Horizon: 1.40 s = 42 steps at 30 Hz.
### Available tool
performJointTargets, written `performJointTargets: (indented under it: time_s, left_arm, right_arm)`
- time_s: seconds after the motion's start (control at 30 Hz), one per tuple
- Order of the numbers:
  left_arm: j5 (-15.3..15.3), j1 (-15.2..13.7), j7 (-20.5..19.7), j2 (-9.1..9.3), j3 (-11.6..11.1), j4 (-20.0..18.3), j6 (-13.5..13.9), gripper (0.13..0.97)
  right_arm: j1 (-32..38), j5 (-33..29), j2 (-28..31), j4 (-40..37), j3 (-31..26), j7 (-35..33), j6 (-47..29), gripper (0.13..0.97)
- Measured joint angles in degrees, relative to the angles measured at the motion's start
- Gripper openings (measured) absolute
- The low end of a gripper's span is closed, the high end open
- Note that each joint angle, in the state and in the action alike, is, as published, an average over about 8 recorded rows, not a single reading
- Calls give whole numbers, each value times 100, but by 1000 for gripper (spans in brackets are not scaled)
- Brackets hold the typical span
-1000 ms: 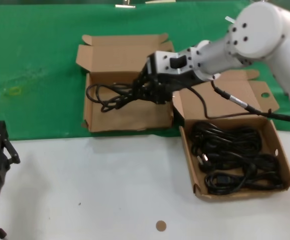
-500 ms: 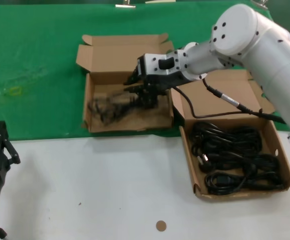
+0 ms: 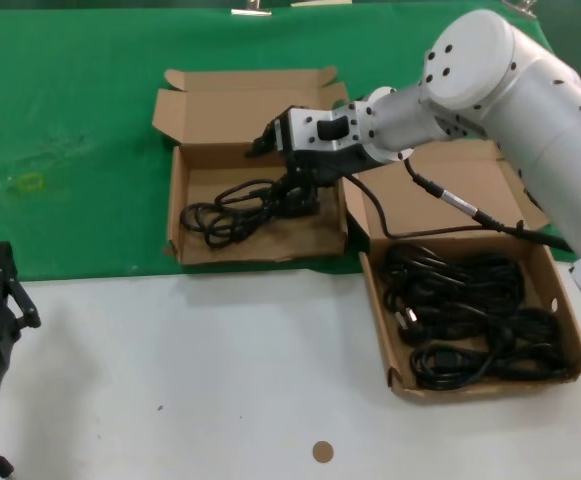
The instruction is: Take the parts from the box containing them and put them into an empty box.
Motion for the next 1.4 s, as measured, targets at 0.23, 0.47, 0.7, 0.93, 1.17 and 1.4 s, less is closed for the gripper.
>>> performJointTargets:
  time_s: [0.23,0.47,0.7,0.93,1.17,1.4]
  left_arm:
    - [0,0,0,0,0,0,0,160]
    - [0,0,0,0,0,0,0,212]
    - [0,0,0,0,0,0,0,303]
    - [-1,0,0,0,0,0,0,400]
    - [-1,0,1,0,0,0,0,539]
    - [-1,0,2,0,0,0,0,693]
  right_arm:
    - [-319,139,44,277,148,76,218,367]
    - [-928,404,128,805,430,228,635,540]
    - [-1615,702,222,1398,748,395,1103,698]
    - [-2298,1000,316,1994,1064,563,1572,821]
    - [-2991,1301,412,2593,1383,732,2044,891]
    - [-3680,1603,507,3192,1703,902,2517,942]
